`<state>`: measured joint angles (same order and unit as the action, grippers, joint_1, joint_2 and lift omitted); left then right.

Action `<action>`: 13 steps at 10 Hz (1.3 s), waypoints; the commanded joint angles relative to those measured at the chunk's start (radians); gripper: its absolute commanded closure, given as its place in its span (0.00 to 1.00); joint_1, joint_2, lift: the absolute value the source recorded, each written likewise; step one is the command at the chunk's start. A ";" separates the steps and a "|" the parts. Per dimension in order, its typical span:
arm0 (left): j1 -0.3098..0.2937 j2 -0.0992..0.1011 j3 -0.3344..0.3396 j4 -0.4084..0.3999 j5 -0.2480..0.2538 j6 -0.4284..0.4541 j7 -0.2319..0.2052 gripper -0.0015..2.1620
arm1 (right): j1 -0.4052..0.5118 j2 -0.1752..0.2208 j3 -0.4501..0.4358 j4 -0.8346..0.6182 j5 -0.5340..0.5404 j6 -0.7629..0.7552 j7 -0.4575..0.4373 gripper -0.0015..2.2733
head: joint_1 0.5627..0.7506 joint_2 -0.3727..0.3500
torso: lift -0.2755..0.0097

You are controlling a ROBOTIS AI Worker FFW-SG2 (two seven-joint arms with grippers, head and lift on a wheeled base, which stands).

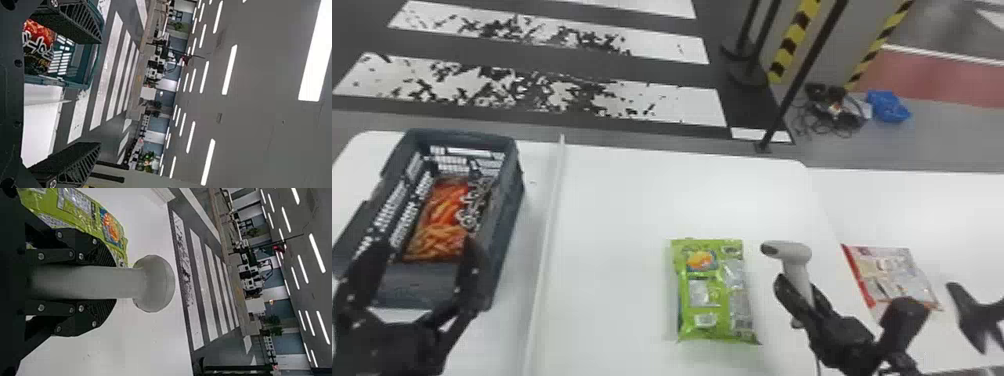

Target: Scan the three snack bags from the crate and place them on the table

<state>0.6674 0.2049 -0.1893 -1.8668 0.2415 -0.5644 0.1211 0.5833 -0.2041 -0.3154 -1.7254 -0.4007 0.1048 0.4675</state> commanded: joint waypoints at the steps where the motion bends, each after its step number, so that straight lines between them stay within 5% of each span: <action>1: -0.005 0.005 0.001 0.000 -0.001 0.021 -0.003 0.03 | -0.079 -0.014 -0.025 0.052 0.037 0.057 0.003 0.98 | 0.70 0.19 | 0.84; 4: -0.003 0.011 0.001 0.000 -0.001 0.030 -0.003 0.03 | -0.250 -0.057 -0.027 0.291 0.089 0.118 0.014 0.98 | 0.70 0.13 | 0.84; 8: -0.003 0.014 -0.006 -0.008 -0.002 0.042 -0.005 0.03 | -0.310 -0.084 -0.033 0.429 0.100 0.100 0.003 0.94 | 0.70 0.05 | 0.84; 9: -0.003 0.014 -0.006 -0.008 -0.002 0.042 -0.006 0.03 | -0.310 -0.084 -0.036 0.429 0.100 0.100 0.000 0.83 | 0.70 0.03 | 0.84; 10: -0.005 0.014 -0.007 -0.009 -0.002 0.054 -0.006 0.03 | -0.299 -0.084 -0.036 0.420 0.097 0.082 0.002 0.49 | 0.70 0.03 | 0.84; 11: -0.006 0.013 -0.007 -0.009 -0.002 0.054 -0.006 0.03 | -0.273 -0.080 -0.036 0.379 0.091 0.072 0.002 0.00 | 0.70 0.03 | 0.84; 13: -0.008 0.010 -0.009 -0.009 -0.007 0.058 -0.006 0.03 | -0.223 -0.058 -0.057 0.268 0.077 0.076 -0.001 0.02 | 0.70 0.03 | 0.84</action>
<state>0.6599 0.2160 -0.1969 -1.8761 0.2365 -0.5086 0.1150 0.3479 -0.2694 -0.3657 -1.4276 -0.3198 0.1780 0.4658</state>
